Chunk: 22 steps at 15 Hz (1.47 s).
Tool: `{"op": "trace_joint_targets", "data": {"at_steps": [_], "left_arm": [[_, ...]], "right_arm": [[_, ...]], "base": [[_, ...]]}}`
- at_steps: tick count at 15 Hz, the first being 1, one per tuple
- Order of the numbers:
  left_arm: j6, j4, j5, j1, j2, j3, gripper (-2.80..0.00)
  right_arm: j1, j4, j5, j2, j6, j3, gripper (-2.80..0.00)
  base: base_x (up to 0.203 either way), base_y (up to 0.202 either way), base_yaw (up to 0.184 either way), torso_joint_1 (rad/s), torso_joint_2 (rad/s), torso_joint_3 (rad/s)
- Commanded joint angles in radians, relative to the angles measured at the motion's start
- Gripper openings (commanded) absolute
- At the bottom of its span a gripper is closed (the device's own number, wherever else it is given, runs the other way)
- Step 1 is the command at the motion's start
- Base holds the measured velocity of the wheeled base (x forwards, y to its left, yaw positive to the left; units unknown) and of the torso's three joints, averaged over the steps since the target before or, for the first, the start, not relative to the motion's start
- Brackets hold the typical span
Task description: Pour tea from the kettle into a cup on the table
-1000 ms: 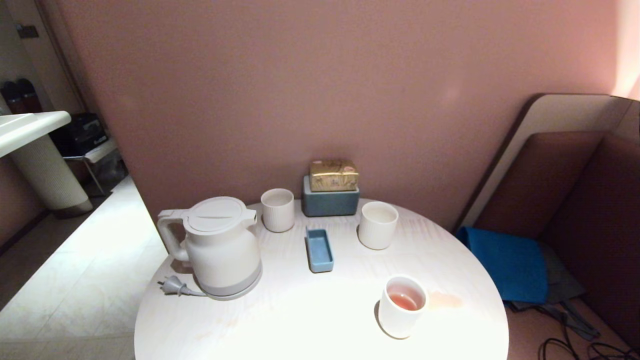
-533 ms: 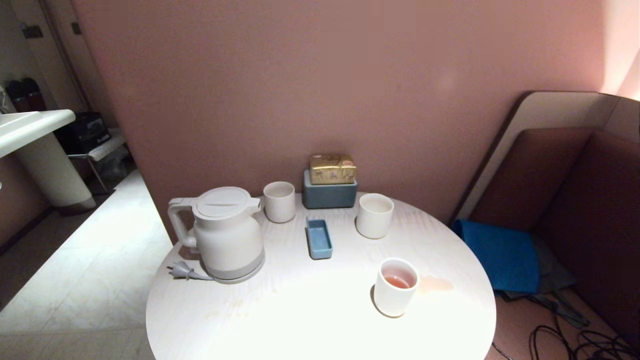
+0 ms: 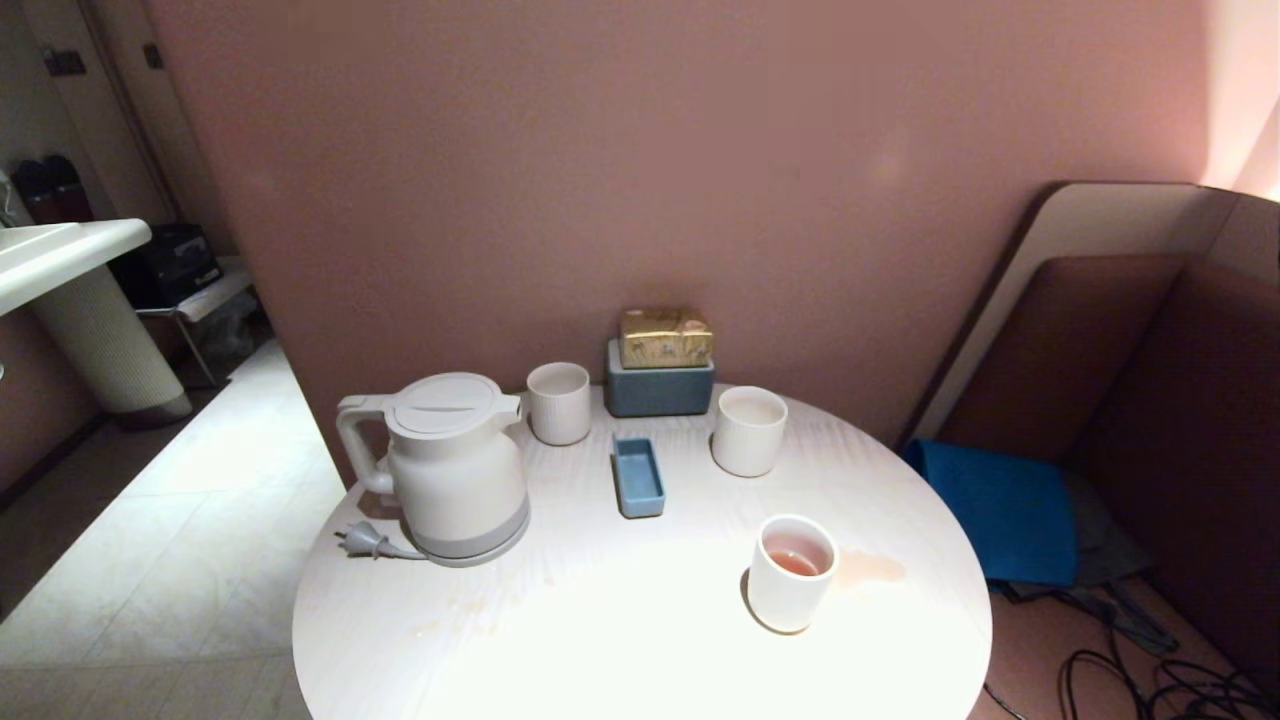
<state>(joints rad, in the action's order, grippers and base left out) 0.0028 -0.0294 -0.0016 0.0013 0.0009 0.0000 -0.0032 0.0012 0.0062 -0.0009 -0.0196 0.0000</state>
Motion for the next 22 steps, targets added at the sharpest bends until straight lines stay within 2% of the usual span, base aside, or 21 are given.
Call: {"op": "trace_joint_targets", "data": {"at_steps": [1,15,22], "left_arm": [[0.000,0.000,0.000,0.000,0.001,0.000,-2.80],[0.001,-0.001,0.000,0.000,0.001,0.000,-2.80],[-0.003,-0.001,0.000,0.000,0.001,0.000,-2.80]], "right_arm": [[0.000,0.000,0.001,0.001,0.000,0.000,-2.80],[0.000,0.000,0.000,0.001,0.001,0.000,-2.80],[0.000,0.000,0.000,0.001,0.001,0.000,-2.80]], "base": [[0.000,0.000,0.000,0.000,0.00,0.000],[0.000,0.000,0.000,0.000,0.00,0.000],[0.000,0.000,0.000,0.002,0.00,-0.160]]}}
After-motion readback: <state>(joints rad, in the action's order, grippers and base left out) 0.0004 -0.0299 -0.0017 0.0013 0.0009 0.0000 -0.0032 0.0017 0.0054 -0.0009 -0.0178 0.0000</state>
